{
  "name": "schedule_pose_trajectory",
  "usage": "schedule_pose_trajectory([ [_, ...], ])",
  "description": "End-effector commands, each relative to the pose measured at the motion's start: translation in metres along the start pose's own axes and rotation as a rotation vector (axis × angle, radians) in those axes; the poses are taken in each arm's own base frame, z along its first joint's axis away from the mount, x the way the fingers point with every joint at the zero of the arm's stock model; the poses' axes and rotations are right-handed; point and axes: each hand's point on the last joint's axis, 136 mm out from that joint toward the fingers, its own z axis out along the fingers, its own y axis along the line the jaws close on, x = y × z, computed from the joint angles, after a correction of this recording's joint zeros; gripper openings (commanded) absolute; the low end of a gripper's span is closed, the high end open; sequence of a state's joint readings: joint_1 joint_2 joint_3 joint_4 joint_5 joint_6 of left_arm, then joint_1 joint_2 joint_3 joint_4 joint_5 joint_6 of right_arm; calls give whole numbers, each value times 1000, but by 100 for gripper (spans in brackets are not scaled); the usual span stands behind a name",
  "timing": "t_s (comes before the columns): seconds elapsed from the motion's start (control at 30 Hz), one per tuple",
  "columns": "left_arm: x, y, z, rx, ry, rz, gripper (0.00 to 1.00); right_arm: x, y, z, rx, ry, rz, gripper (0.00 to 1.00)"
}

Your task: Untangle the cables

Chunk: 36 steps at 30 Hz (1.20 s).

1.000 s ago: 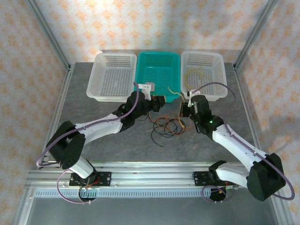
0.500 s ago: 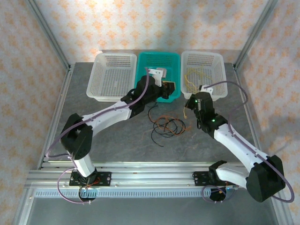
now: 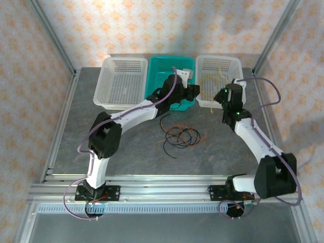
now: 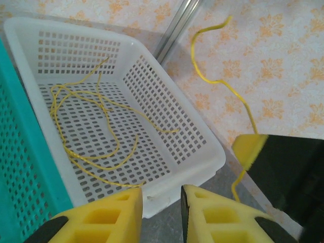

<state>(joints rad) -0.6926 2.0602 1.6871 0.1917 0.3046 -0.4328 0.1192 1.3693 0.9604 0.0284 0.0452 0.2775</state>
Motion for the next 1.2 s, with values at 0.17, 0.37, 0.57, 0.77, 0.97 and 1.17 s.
schedule_pose_trajectory([
  [0.17, -28, 8, 26, -38, -66, -4, 27, -22, -13, 70, 87, 54, 168, 0],
  [0.37, -48, 20, 49, -68, -116, -1, 28, -12, -9, 121, 111, 106, 233, 0],
  [0.57, -56, 37, 65, -81, -124, -17, 29, -2, -10, 160, 156, 143, 269, 0],
  [0.77, -41, 45, 66, -95, -89, -16, 29, 7, -7, 180, 157, 178, 260, 12],
  [0.97, -35, 46, 64, -89, -80, -16, 29, -5, -2, 176, 138, 161, 233, 38],
  [1.17, -42, 40, 52, -96, -89, -22, 31, -24, 8, 157, 97, 130, 199, 42],
])
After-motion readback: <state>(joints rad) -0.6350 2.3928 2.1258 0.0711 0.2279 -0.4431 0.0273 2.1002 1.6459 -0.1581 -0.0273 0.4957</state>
